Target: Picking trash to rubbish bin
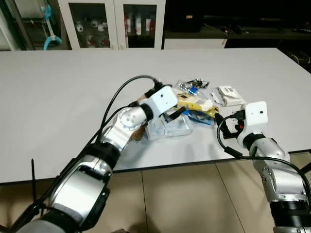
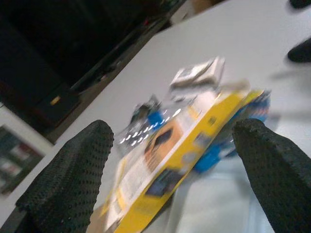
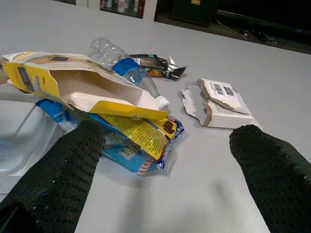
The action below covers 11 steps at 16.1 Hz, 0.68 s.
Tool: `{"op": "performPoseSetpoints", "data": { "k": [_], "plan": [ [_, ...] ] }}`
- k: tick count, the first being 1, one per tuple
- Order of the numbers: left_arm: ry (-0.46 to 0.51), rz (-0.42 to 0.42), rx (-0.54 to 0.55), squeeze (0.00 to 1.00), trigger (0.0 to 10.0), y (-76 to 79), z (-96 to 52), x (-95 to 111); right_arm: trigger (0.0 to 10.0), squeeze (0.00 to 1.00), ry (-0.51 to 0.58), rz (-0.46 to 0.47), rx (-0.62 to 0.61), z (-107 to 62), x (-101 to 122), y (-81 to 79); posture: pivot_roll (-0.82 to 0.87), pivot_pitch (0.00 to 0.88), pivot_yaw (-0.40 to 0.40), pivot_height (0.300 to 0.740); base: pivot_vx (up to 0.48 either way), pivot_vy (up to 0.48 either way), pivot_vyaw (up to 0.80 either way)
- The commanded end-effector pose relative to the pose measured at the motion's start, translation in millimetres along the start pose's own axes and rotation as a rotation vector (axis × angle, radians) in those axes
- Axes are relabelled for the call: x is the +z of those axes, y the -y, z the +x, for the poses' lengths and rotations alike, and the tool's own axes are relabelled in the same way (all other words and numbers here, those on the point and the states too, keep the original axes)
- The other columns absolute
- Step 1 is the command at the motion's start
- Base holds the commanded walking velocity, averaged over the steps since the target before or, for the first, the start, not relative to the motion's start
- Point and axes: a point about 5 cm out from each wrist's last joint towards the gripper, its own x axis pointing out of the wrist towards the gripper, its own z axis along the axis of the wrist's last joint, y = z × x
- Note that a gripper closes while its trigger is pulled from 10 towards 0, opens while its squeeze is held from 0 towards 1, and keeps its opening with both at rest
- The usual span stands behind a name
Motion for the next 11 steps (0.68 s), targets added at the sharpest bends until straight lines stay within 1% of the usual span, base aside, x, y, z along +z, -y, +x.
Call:
{"op": "performPoseSetpoints", "data": {
  "k": [1, 2, 3, 5, 7, 8, 11],
  "plan": [
    [0.02, -0.002, -0.028, 0.0, 10.0, -0.6, 3.9, 5.7, 10.0, 0.0, 0.01, 0.006, -0.006, -1.8, 3.7, 1.5, -0.09, 0.0, -0.013, 0.74, 0.0, 0.0, 0.0],
    [0.019, -0.002, -0.026, 0.0, 10.0, -0.7, 4.6, 5.7, 10.0, 0.0, 0.01, 0.007, -0.006, -1.8, 3.9, 1.6, -0.09, 0.0, -0.013, 0.74, 0.0, 0.0, 0.0],
    [0.005, 0.029, -0.042, 0.0, 10.0, 0.3, 5.9, 5.1, 10.0, 0.0, 0.011, 0.01, -0.012, -2.4, 4.1, 2.1, -0.1, 0.0, -0.008, 0.74, 0.0, 0.0, 0.0],
    [-0.006, 0.055, -0.07, 0.0, 10.0, 1.7, 7.6, 4.6, 10.0, 0.0, 0.011, 0.011, -0.016, -3.1, 3.9, 2.3, -0.1, 0.0, -0.007, 0.74, 0.0, 0.0, 0.0],
    [-0.04, 0.095, -0.102, 0.0, 10.0, 2.5, 8.6, 2.2, 10.0, 0.0, 0.014, 0.015, -0.009, -3.9, 3.8, -0.3, -0.1, 0.006, -0.003, 0.74, 0.0, 0.0, 0.0],
    [-0.063, 0.131, -0.113, 0.0, 10.0, 2.5, 9.0, 1.0, 10.0, 0.0, 0.014, 0.018, -0.01, -4.6, 3.2, -1.2, -0.1, 0.01, 0.001, 0.74, 0.0, 0.0, 0.0],
    [-0.088, 0.152, -0.127, 0.0, 10.0, 2.1, 11.8, 1.5, 10.0, 0.0, 0.012, 0.032, -0.005, -9.0, 1.6, -6.3, -0.11, 0.031, 0.012, 0.74, 0.0, 0.0, 0.0]
  ]
}}
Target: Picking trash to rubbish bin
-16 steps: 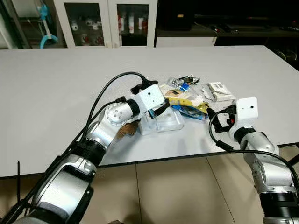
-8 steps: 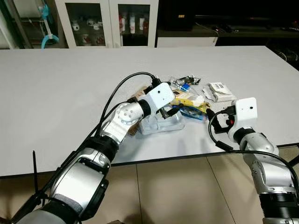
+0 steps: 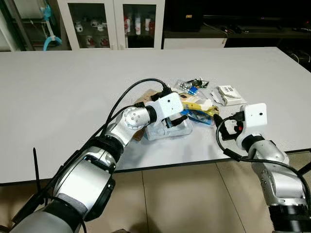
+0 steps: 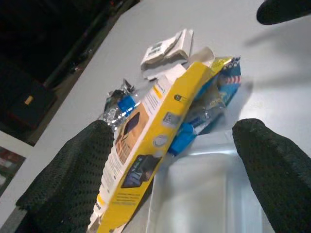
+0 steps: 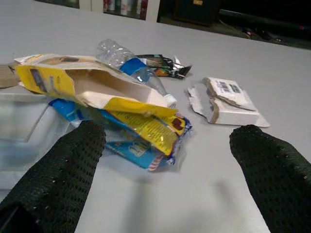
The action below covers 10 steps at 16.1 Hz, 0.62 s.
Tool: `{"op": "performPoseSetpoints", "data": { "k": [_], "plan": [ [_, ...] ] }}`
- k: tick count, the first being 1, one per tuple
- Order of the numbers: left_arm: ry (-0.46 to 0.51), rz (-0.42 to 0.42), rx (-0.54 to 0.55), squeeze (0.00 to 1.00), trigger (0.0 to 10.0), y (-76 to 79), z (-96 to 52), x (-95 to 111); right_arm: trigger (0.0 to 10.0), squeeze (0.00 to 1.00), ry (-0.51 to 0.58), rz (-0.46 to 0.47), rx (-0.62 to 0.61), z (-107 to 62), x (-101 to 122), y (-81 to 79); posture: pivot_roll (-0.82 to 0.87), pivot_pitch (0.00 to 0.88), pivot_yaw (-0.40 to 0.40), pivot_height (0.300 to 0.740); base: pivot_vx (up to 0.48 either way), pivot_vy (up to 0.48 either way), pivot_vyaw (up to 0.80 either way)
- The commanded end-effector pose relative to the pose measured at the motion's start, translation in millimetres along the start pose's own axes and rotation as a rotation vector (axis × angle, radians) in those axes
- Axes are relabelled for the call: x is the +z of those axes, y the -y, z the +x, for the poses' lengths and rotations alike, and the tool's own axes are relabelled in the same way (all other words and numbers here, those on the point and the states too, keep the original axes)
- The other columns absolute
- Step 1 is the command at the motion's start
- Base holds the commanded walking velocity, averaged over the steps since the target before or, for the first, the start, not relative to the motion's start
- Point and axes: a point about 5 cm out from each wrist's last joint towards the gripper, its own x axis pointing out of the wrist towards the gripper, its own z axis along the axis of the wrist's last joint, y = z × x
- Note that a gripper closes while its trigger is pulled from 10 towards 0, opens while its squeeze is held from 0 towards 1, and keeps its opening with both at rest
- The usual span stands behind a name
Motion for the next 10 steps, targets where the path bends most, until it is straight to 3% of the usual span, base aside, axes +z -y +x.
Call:
{"op": "performPoseSetpoints", "data": {
  "k": [1, 10],
  "plan": [
    [0.011, 0.039, -0.009, 0.0, 10.0, -5.1, 4.2, 10, 10.0, 0.0, 0.002, 0.013, -0.011, -2.8, 2, 1.0, -0.11, 0.033, 0.012, 0.74, 0.0, 0.0, 0.0],
    [0.02, 0.054, -0.007, 0.0, 10.0, -3.2, 23.1, 35, 10.0, 0.0, -0.027, 0.053, -0.012, -24.9, -7, -13.8, -0.16, 0.136, 0.045, 0.74, 0.0, 0.0, 0.0]
  ]
}}
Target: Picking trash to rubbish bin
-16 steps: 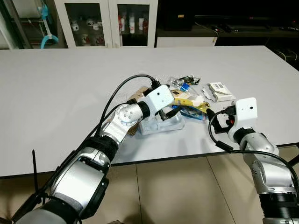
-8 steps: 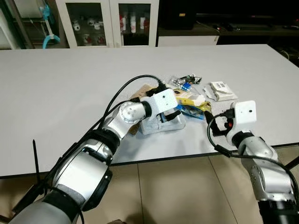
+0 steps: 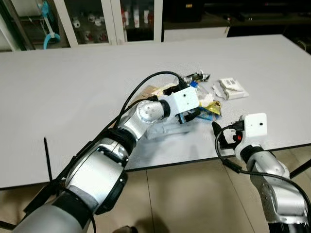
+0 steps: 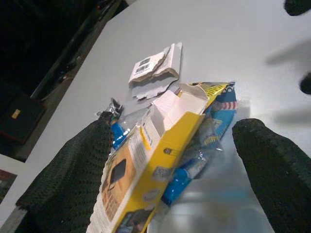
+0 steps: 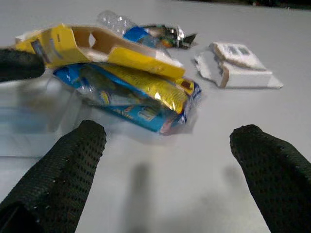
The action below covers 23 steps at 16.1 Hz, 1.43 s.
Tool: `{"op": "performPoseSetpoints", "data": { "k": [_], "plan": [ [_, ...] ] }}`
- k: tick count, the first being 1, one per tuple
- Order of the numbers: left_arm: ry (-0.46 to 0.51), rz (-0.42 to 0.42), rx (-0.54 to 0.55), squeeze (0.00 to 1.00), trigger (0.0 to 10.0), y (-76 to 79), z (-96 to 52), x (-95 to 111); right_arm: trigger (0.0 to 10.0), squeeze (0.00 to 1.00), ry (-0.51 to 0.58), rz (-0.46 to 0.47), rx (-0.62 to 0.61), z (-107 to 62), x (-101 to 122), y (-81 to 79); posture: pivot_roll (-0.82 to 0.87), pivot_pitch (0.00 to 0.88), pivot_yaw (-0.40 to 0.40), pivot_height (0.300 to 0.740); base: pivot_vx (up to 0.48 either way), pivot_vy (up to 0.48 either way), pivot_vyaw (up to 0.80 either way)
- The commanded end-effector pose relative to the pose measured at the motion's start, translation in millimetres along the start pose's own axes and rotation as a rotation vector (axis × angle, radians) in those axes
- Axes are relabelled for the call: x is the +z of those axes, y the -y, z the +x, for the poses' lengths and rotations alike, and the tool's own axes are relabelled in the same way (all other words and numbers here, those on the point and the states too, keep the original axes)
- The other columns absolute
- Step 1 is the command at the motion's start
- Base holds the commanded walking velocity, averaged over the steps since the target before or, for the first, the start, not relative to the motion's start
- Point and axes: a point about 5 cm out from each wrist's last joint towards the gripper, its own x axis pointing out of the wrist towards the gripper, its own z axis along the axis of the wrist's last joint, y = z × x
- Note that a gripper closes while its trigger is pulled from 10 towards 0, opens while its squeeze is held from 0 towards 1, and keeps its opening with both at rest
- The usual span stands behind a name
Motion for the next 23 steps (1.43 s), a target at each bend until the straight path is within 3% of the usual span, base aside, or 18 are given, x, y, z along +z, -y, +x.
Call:
{"op": "performPoseSetpoints", "data": {
  "k": [1, 10, 16, 17, 18, 23],
  "plan": [
    [-0.024, 0.022, 0.0, 0.0, 10.0, -2.5, 2.5, 3, 10.0, 0.0, -0.006, 0.015, -0.003, -4.5, 1, -2.1, -0.16, 0.151, 0.048, 0.74, 0.0, 0.0, 0.0],
    [-0.115, 0.051, 0.09, 0.0, 10.0, -10.6, 0.6, -5, 10.0, 0.0, -0.05, 0.034, -0.002, -16.9, -6, -8.0, -0.17, 0.2, 0.038, 0.74, 0.0, 0.0, 0.0],
    [-0.13, -0.031, 0.198, 0.0, 10.0, -17.8, -0.4, -6, 10.0, 0.0, -0.058, 0.04, 0.006, -19.3, -6, -10.6, -0.18, 0.202, 0.036, 0.74, 0.0, 0.0, 0.0],
    [-0.131, -0.042, 0.209, 0.0, 3.6, -18.0, -0.3, -6, 10.0, 0.0, -0.059, 0.041, 0.005, -19.7, -6, -10.6, -0.18, 0.201, 0.036, 0.74, 0.0, 0.0, 0.0],
    [-0.13, -0.044, 0.208, 0.0, 0.0, -17.1, 0.1, -6, 10.0, 0.0, -0.062, 0.041, 0.002, -20.2, -6, -10.3, -0.18, 0.203, 0.036, 0.74, 0.0, 0.0, 0.0],
    [-0.123, -0.04, 0.191, 0.0, 0.0, -13.1, 1.4, -6, 10.0, 0.0, -0.068, 0.044, -0.004, -20.1, -7, -10.0, -0.18, 0.202, 0.036, 0.74, 0.0, 0.0, 0.0]
  ]
}}
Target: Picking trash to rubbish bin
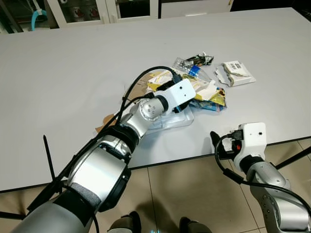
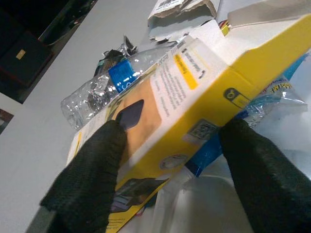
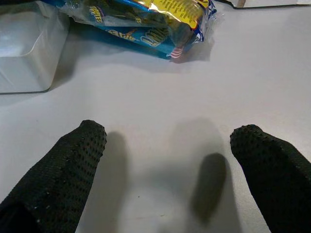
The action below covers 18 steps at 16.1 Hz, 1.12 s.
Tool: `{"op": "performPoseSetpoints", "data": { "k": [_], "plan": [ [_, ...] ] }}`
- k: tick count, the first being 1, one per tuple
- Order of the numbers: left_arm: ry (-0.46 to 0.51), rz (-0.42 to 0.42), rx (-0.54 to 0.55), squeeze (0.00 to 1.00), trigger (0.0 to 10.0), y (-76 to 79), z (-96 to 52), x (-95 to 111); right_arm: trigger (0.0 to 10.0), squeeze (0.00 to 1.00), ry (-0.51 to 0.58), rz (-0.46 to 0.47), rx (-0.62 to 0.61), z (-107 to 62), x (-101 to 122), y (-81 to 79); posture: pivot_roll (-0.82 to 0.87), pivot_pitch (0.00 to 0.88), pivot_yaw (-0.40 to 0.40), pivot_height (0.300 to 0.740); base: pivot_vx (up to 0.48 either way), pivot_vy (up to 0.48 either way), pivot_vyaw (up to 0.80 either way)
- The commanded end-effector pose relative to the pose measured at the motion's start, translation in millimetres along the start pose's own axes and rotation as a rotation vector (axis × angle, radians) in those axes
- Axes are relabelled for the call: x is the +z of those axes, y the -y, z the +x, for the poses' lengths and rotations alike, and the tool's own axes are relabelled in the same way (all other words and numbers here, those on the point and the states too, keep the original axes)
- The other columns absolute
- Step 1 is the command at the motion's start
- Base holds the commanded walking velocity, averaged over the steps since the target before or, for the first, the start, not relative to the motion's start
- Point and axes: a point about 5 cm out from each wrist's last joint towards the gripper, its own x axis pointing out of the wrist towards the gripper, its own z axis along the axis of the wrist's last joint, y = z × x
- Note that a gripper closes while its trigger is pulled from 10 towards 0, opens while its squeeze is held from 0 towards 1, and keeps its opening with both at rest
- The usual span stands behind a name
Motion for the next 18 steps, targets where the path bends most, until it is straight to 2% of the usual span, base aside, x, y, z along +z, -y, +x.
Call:
{"op": "performPoseSetpoints", "data": {
  "k": [1, 7, 14, 15, 16, 18],
  "plan": [
    [0.0, 0.007, -0.014, 0.0, 0.0, 1.1, 1.1, 2, 10.0, 0.0, -0.001, 0.013, 0.0, -2.8, 0, -0.7, -0.18, 0.202, 0.036, 0.74, 0.0, 0.0, 0.0],
    [0.012, 0.005, -0.017, 0.0, 0.0, 0.3, 1.8, 5, 10.0, 0.0, -0.004, 0.012, 0.001, -2.8, 0, -0.3, -0.18, 0.198, 0.033, 0.74, 0.0, 0.0, 0.0],
    [0.021, 0.023, -0.026, 0.0, 0.0, 0.7, -1.8, -1, 10.0, 0.0, 0.003, 0.013, 0.003, 3.7, 1, -1.5, -0.17, 0.162, 0.037, 0.74, 0.0, 0.0, 0.0],
    [0.039, 0.02, -0.028, 0.0, 3.5, -0.8, -2.8, 0, 10.0, 0.0, 0.009, 0.013, 0.007, 5.4, 2, -2.5, -0.16, 0.154, 0.036, 0.74, 0.0, 0.0, 0.0],
    [0.064, 0.021, -0.03, 0.0, 10.0, -3.2, -4.0, 2, 10.0, 0.0, 0.015, 0.016, 0.012, 7.2, 3, -3.6, -0.16, 0.151, 0.035, 0.74, 0.0, 0.0, 0.0],
    [0.103, 0.045, -0.012, 0.0, 10.0, -12.4, -7.5, 5, 10.0, 0.0, 0.023, 0.014, 0.016, 11.3, 6, -3.8, -0.14, 0.141, 0.03, 0.74, 0.0, 0.0, 0.0]
  ]
}}
